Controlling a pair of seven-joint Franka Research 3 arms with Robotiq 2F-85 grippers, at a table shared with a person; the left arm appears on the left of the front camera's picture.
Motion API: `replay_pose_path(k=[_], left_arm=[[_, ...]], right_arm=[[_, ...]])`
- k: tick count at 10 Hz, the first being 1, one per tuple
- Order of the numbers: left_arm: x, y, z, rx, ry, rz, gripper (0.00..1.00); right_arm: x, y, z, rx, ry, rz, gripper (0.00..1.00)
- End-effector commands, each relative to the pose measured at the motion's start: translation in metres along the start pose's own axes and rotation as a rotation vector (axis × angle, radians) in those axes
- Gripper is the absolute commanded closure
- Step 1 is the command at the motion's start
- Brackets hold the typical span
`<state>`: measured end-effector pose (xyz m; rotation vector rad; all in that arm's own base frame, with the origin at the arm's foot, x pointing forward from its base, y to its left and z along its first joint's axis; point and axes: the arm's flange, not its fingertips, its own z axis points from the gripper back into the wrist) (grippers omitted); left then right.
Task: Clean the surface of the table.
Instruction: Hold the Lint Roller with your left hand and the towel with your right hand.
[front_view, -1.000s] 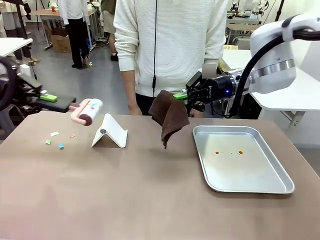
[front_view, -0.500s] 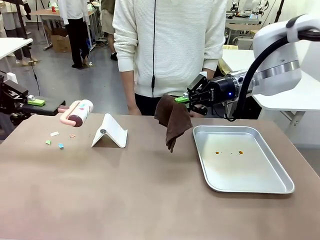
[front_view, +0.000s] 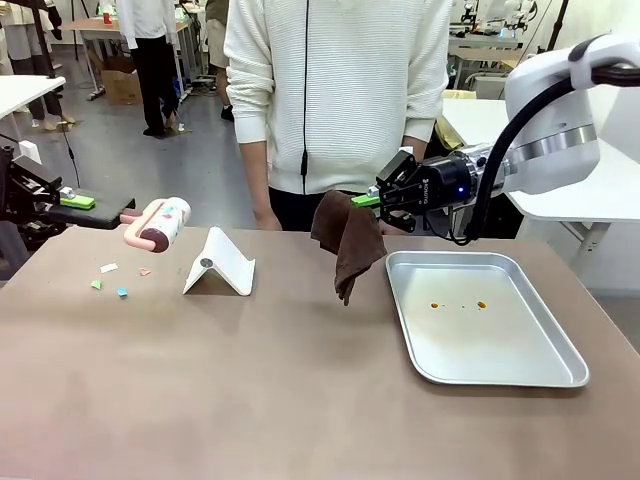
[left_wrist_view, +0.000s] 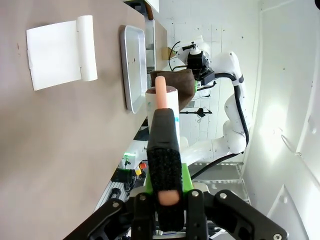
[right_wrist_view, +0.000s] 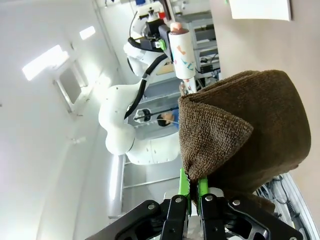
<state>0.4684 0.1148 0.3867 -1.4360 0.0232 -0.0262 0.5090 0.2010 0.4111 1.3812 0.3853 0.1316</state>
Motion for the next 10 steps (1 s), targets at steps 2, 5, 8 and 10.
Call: replay_pose_path(k=[2,5,8,10], left_arm=[[0.002,0.0,0.055,-0.103,-0.103,-0.057,0.78],[-0.009,0.022,0.13,-0.079,-0.154,-0.191,0.78],[-0.005,0.058,0.198,-0.11,-0.24,-0.276,0.78],[-0.017,0.07,0.235,-0.179,-0.234,-0.335,0.78]], right_arm=[[-0.014,-0.007,0.06,0.026,-0.111,0.031,0.93],[-0.076,-0.016,0.158,0.094,-0.315,0.097,0.93],[-0.136,-0.046,0.258,0.098,-0.51,0.103,0.93],[-0.153,-0.075,0.315,0.088,-0.67,0.054,0.93]])
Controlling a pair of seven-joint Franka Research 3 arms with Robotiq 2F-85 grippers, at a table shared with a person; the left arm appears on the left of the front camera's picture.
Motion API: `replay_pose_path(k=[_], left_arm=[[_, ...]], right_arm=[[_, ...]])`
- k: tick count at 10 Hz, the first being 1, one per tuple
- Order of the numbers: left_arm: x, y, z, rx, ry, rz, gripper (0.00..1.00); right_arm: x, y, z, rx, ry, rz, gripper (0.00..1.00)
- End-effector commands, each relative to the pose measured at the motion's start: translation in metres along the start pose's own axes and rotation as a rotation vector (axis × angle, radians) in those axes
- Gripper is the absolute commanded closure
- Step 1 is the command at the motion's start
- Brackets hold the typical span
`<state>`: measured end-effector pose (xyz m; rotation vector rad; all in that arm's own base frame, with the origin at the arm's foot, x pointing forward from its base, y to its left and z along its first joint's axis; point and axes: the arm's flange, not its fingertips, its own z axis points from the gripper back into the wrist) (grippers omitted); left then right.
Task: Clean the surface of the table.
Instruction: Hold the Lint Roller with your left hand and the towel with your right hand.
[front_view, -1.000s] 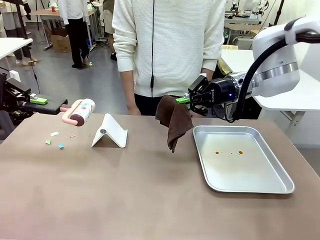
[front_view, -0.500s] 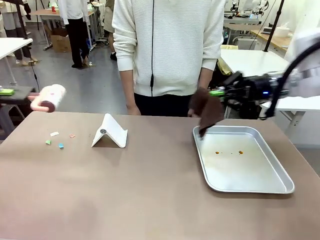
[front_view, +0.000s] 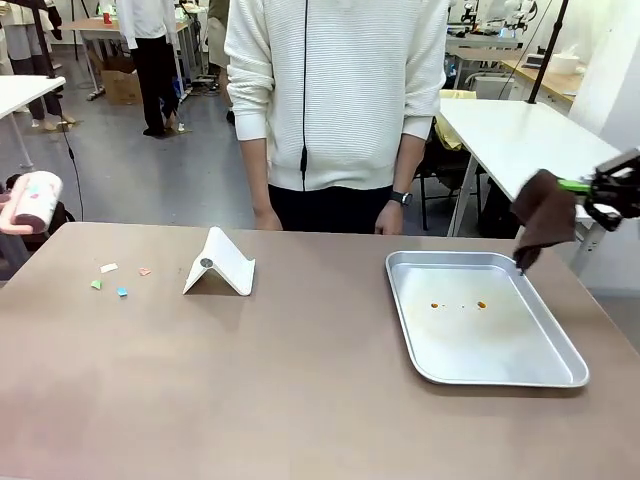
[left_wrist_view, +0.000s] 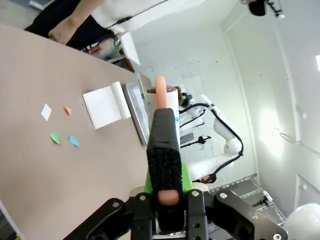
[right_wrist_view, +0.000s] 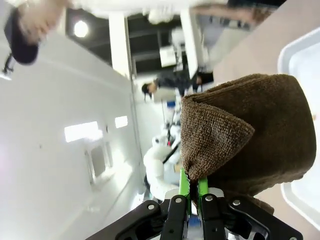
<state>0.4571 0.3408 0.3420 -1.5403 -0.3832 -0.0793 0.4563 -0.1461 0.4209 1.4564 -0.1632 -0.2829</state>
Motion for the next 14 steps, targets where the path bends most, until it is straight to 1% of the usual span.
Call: replay_pose_path(k=[1,2,3,4,5,6,7,14], left_arm=[[0.004,-0.005,0.028,-0.067,-0.049,-0.04,0.78],[0.0,-0.007,0.035,-0.111,-0.073,-0.043,0.78],[-0.004,-0.011,0.037,-0.105,-0.082,-0.042,0.78],[-0.007,-0.015,0.036,-0.117,-0.07,-0.06,0.78],[-0.008,-0.021,0.03,-0.113,-0.05,-0.069,0.78],[-0.007,-0.022,0.025,-0.104,-0.022,-0.078,0.78],[-0.007,-0.006,0.027,-0.099,-0.072,-0.072,0.78],[-0.007,-0.006,0.027,-0.099,-0.072,-0.072,0.78]], right_arm=[[0.018,-0.021,0.022,-0.066,-0.135,0.006,0.93],[0.028,-0.033,0.037,-0.07,-0.188,-0.008,0.93],[0.038,-0.047,0.049,-0.098,-0.251,-0.022,0.93],[0.045,-0.058,0.055,-0.122,-0.293,-0.011,0.93],[0.049,-0.062,0.053,-0.113,-0.335,0.025,0.93],[0.049,-0.061,0.045,-0.068,-0.361,0.072,0.93],[0.043,-0.067,0.063,-0.129,-0.292,-0.037,0.93],[0.043,-0.067,0.063,-0.129,-0.292,-0.037,0.93]])
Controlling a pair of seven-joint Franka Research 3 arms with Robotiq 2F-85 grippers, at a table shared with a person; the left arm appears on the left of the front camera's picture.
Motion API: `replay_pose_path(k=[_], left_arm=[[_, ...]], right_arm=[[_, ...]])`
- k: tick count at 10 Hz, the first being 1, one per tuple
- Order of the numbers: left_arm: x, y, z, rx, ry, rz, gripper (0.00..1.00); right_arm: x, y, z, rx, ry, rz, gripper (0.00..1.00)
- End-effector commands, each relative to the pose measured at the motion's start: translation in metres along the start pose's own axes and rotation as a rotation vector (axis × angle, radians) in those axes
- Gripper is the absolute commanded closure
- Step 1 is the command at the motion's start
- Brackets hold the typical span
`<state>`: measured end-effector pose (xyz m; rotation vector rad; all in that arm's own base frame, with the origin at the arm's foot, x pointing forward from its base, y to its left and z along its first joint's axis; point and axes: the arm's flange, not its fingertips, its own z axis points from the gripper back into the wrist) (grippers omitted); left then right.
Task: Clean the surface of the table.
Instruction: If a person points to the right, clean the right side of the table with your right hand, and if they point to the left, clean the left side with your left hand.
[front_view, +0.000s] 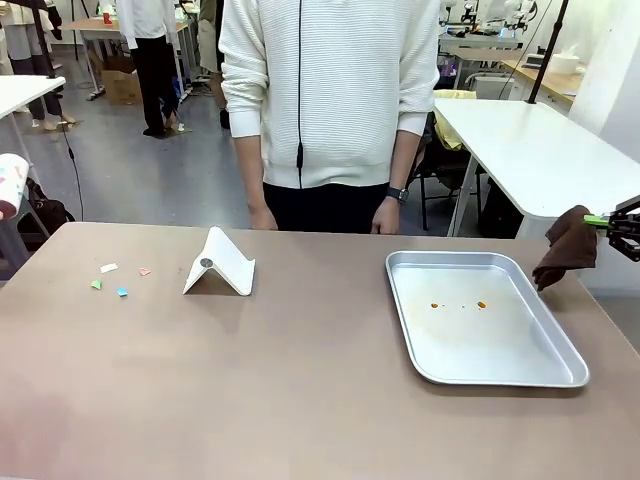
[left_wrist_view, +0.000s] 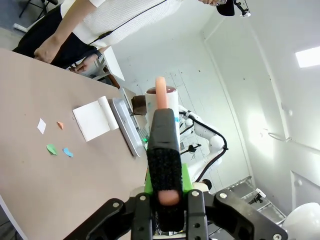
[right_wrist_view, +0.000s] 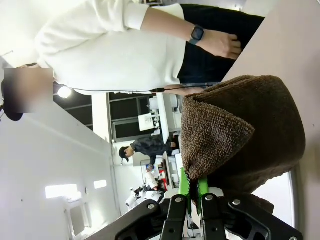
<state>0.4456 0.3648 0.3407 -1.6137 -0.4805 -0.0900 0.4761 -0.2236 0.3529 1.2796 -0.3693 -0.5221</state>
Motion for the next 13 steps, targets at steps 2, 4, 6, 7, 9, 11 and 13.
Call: replay_pose_path(k=[2,4,6,7,9,11,13], left_arm=[[0.0004,-0.0053,0.0007,-0.019,-0.007,-0.015,0.78],[0.0004,-0.0053,0.0007,-0.019,-0.007,-0.015,0.78],[0.0004,-0.0053,0.0007,-0.019,-0.007,-0.015,0.78],[0.0004,-0.0053,0.0007,-0.019,-0.007,-0.015,0.78],[0.0004,-0.0053,0.0007,-0.019,-0.007,-0.015,0.78],[0.0004,-0.0053,0.0007,-0.019,-0.007,-0.015,0.78],[0.0004,-0.0053,0.0007,-0.019,-0.007,-0.015,0.78]], right_arm=[[-0.0014,0.0054,0.0034,0.0,0.013,-0.016,0.93],[-0.0014,0.0054,0.0034,0.0,0.013,-0.016,0.93],[-0.0014,0.0054,0.0034,0.0,0.013,-0.016,0.93],[-0.0014,0.0054,0.0034,0.0,0.013,-0.016,0.93],[-0.0014,0.0054,0.0034,0.0,0.013,-0.016,0.93],[-0.0014,0.0054,0.0034,0.0,0.013,-0.016,0.93],[-0.0014,0.0054,0.0034,0.0,0.013,-0.016,0.93]])
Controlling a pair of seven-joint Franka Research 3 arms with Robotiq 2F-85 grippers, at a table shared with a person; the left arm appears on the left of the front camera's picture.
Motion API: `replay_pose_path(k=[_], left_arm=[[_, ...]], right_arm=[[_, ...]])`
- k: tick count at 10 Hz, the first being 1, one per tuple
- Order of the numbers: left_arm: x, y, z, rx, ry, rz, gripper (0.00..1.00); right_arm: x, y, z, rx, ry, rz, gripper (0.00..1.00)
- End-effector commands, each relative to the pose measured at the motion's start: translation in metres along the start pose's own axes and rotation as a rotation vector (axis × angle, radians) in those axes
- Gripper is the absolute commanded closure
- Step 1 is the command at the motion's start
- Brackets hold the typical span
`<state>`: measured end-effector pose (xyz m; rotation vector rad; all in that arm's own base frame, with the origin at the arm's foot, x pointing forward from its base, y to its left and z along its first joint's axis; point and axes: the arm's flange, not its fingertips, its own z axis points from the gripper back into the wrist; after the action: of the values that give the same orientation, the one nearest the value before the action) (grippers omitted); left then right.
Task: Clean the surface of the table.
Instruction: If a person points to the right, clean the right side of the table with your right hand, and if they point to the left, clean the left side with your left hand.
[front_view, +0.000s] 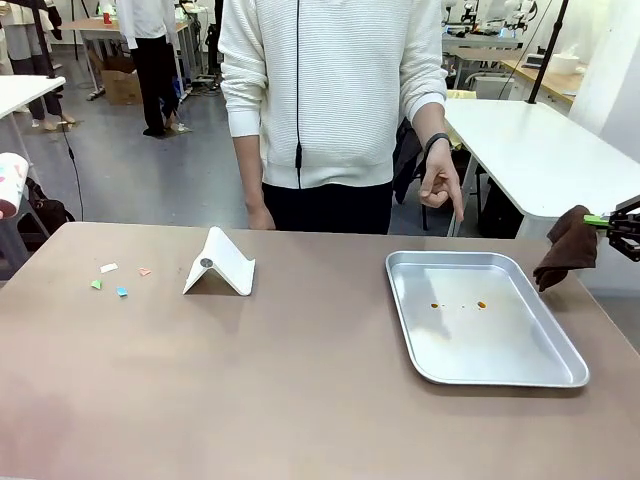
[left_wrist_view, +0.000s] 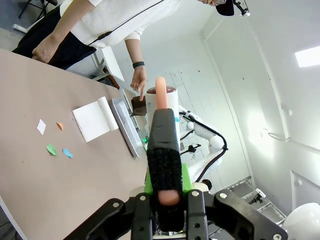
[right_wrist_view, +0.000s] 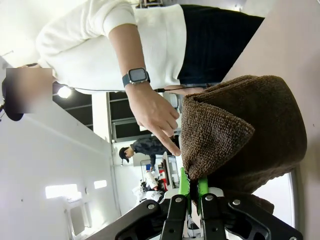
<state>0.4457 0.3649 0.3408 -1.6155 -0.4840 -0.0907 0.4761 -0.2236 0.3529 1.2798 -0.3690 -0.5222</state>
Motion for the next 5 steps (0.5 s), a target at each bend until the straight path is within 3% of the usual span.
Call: replay_pose_path(k=[1,5], left_arm=[[0.0,-0.005,0.001,-0.017,-0.005,-0.012,0.78],[0.0,-0.005,0.001,-0.017,-0.005,-0.012,0.78]], right_arm=[[-0.001,0.005,0.003,0.0,0.013,-0.016,0.93],[-0.003,0.011,-0.003,-0.023,-0.019,0.056,0.93]])
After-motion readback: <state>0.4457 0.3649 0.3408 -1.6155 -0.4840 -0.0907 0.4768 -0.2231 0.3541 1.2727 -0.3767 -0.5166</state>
